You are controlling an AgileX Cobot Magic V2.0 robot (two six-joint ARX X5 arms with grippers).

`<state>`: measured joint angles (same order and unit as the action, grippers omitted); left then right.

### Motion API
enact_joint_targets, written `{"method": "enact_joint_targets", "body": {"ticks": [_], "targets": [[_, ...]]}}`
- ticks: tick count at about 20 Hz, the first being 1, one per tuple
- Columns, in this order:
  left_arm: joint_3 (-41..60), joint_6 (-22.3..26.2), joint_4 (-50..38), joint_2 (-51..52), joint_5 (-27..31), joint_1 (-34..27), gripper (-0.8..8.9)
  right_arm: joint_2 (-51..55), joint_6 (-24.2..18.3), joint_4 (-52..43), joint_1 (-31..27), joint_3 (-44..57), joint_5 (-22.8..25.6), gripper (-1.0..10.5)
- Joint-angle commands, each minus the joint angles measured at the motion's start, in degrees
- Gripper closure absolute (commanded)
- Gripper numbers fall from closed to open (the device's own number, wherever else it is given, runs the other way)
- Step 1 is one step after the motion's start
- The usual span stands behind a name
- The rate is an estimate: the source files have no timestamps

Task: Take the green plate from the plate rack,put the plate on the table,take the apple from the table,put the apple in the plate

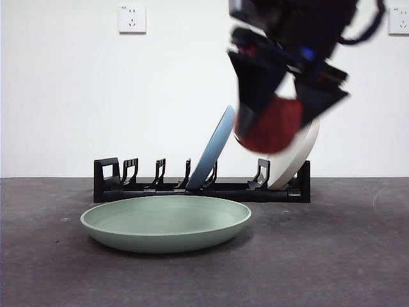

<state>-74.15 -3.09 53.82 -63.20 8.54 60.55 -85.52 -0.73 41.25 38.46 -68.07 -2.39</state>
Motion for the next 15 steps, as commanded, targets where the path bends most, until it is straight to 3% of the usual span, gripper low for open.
{"method": "enact_joint_targets", "body": {"ticks": [1,10,15], "targets": [[-0.11,-0.57,-0.17,0.02,-0.04,0.22,5.93,-3.74,-0.48,-1.79,0.48,-3.91,0.0,9.6],[-0.11,-0.92,-0.15,0.02,-0.04,0.22,5.94,-25.86,-4.98,-2.69,3.1,-17.73,-0.22,9.6],[-0.11,-1.27,-0.13,0.02,-0.02,0.22,5.93,-30.01,-5.35,-3.26,4.57,-18.73,-0.26,9.6]]}}
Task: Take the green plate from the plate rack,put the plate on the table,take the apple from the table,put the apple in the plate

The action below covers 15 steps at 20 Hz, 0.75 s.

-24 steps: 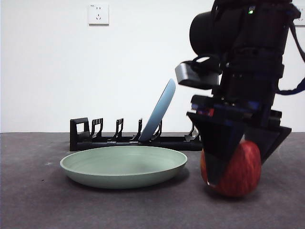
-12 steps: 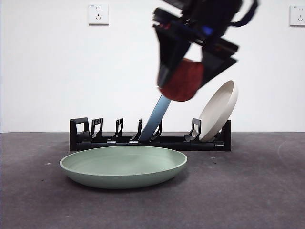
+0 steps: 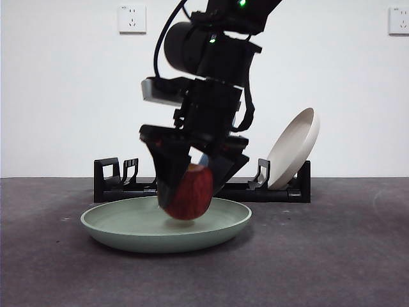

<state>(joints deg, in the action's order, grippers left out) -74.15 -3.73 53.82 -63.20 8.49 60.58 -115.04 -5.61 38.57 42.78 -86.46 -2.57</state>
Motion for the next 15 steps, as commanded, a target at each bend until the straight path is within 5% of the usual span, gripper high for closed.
{"method": "enact_joint_targets", "body": {"ticks": [1,15], "targets": [[-0.11,-0.63,-0.13,0.02,0.02,0.2,5.93,-0.48,-0.48,-0.59,0.37,-0.35,-0.11,9.6],[-0.11,-1.03,0.37,0.02,0.04,0.2,5.93,-3.23,-0.39,0.72,0.59,-0.31,-0.48,9.1]]}}
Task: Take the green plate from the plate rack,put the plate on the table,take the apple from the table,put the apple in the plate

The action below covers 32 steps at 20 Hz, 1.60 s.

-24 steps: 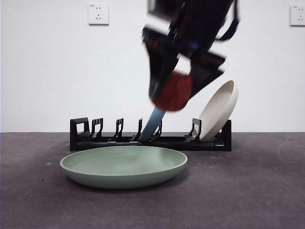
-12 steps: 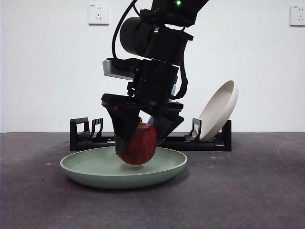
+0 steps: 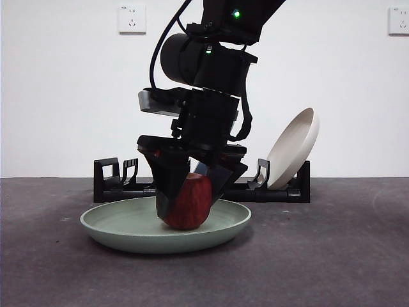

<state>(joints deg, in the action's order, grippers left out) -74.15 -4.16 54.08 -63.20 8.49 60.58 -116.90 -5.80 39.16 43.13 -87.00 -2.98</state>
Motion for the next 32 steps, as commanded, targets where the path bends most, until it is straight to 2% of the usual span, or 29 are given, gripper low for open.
{"method": "enact_joint_targets", "body": {"ticks": [1,4,5,13,20,23,26,28,32], "targets": [[-0.11,-0.59,0.11,0.02,0.04,0.2,5.93,-1.38,0.0,0.24,0.22,0.24,-0.02,8.1],[-0.11,-0.59,0.09,0.02,0.17,0.17,5.93,-1.16,0.2,0.31,0.24,0.24,-0.04,3.8],[-0.11,-0.57,0.07,0.02,0.2,0.2,5.93,-1.03,0.28,0.28,0.24,0.22,-0.02,3.3],[-0.11,-0.57,0.07,0.02,0.24,0.17,5.93,6.99,0.39,2.67,0.22,0.15,0.35,3.3],[-0.11,-0.33,0.46,0.02,0.39,0.09,5.93,24.74,1.46,26.82,0.13,0.15,-0.11,3.5],[-0.11,-0.35,0.5,0.02,0.37,0.09,5.93,33.38,3.82,33.44,0.13,0.15,-1.99,3.6],[-0.11,-0.37,0.57,0.02,0.37,0.09,5.93,42.23,3.82,37.57,0.13,0.15,-7.69,4.9],[-0.11,-0.37,1.27,0.02,0.37,0.09,5.93,47.47,4.28,38.69,0.13,0.15,-7.56,5.0],[-0.11,-0.37,2.6,0.02,0.35,0.09,5.94,54.9,5.97,39.45,0.13,0.17,-7.61,7.5]]}}
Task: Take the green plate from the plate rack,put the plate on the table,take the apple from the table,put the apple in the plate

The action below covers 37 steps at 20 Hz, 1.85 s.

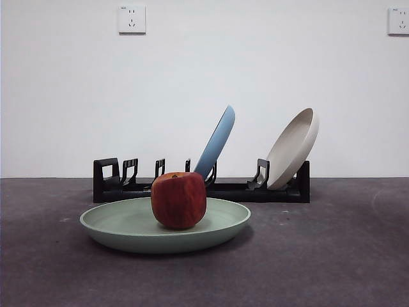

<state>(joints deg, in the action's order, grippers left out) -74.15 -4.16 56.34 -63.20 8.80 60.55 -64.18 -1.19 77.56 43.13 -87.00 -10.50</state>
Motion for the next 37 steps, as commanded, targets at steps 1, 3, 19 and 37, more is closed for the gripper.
{"method": "enact_joint_targets", "body": {"ticks": [1,3,19,37], "targets": [[-0.11,-0.37,0.55,0.02,0.0,0.11,5.95,3.56,1.36,1.05,0.13,0.17,-0.11,8.3],[-0.11,-0.37,0.85,0.02,-0.07,0.11,6.03,5.79,1.36,1.05,0.13,0.17,-0.11,9.4],[-0.11,-0.37,0.92,0.02,0.07,0.11,8.17,11.06,3.91,1.05,0.11,0.15,0.13,9.5],[0.0,12.35,-24.02,12.79,-2.8,-29.09,8.16,11.72,3.93,1.05,0.11,0.15,0.13,9.5]]}}
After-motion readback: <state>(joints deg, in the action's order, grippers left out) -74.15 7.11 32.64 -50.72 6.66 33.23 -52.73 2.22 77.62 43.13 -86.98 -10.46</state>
